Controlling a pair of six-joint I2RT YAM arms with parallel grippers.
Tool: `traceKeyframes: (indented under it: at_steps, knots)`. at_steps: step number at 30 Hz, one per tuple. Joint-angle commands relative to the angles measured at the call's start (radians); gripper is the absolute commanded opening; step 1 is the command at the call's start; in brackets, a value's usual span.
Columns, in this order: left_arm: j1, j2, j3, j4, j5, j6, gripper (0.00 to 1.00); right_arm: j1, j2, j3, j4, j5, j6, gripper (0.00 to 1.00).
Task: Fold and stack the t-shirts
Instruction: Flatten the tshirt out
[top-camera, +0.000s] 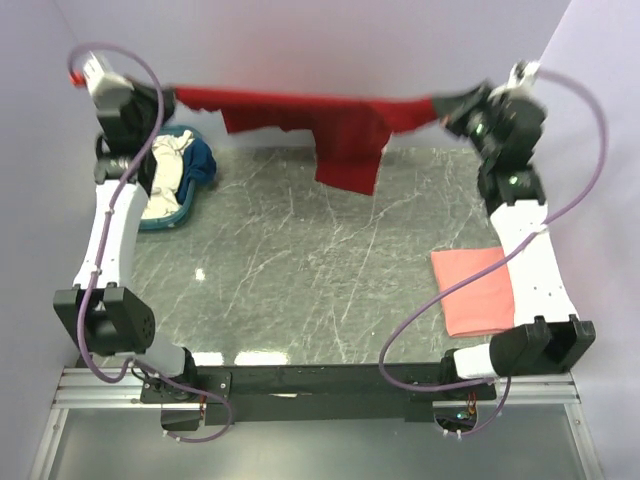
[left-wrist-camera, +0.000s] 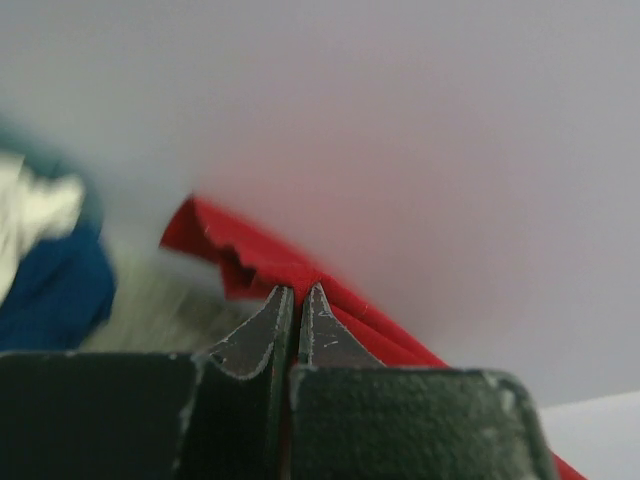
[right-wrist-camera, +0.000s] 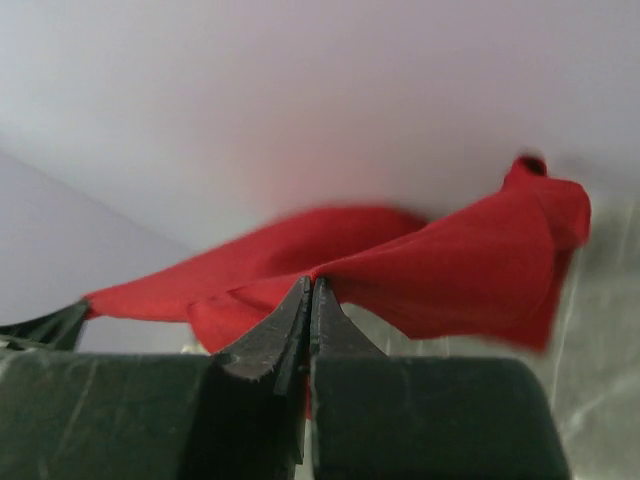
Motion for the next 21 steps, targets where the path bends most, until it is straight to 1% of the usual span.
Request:
traceKeyframes:
  at_steps: [1,2,3,4,5,6,7,8,9,13,14,15,19,20,21]
  knots:
    - [0.032,-0.060,-0.225,-0.001,0.015,-0.071,0.01,-0.021,-0.091,-0.294,0.123,-0.018,0.088,0.00]
    - [0.033,-0.067,-0.282,-0.001,0.035,-0.088,0.01,-0.019,-0.108,-0.362,0.140,-0.037,0.121,0.00]
    - [0.041,-0.070,-0.387,-0.001,0.047,-0.105,0.00,-0.019,-0.129,-0.425,0.154,-0.054,0.132,0.00]
    - [0.044,-0.070,-0.435,-0.016,0.059,-0.143,0.01,-0.019,-0.135,-0.526,0.160,-0.066,0.134,0.00]
    - [0.043,-0.070,-0.483,-0.019,0.087,-0.161,0.01,-0.021,-0.137,-0.566,0.133,-0.072,0.126,0.00]
    - [0.043,-0.067,-0.582,-0.013,0.105,-0.175,0.01,-0.021,-0.133,-0.602,0.116,-0.079,0.119,0.00]
    - [0.043,-0.061,-0.629,-0.006,0.116,-0.204,0.01,-0.019,-0.129,-0.666,0.107,-0.083,0.106,0.05]
    - [0.043,-0.056,-0.670,-0.005,0.109,-0.220,0.00,-0.019,-0.125,-0.695,0.085,-0.092,0.083,0.09]
    - [0.043,-0.050,-0.746,-0.002,0.113,-0.232,0.01,-0.021,-0.113,-0.723,0.084,-0.103,0.071,0.21]
    - [0.043,-0.025,-0.893,0.022,0.148,-0.292,0.01,-0.021,-0.080,-0.850,0.070,-0.146,0.028,0.44]
    - [0.043,-0.027,-0.920,-0.002,0.145,-0.292,0.00,-0.019,-0.082,-0.869,0.065,-0.146,0.016,0.47]
    - [0.044,-0.038,-0.928,-0.022,0.110,-0.283,0.01,-0.021,-0.086,-0.907,0.061,-0.152,0.010,0.50]
    - [0.043,-0.108,-0.982,-0.076,0.067,-0.274,0.02,-0.015,-0.140,-1.008,0.042,-0.140,-0.013,0.51]
    - [0.043,-0.128,-1.005,-0.079,0.061,-0.272,0.04,-0.010,-0.167,-1.028,0.038,-0.134,-0.018,0.51]
    - [0.043,-0.157,-1.014,-0.084,0.044,-0.271,0.09,-0.004,-0.181,-1.060,0.033,-0.126,-0.020,0.51]
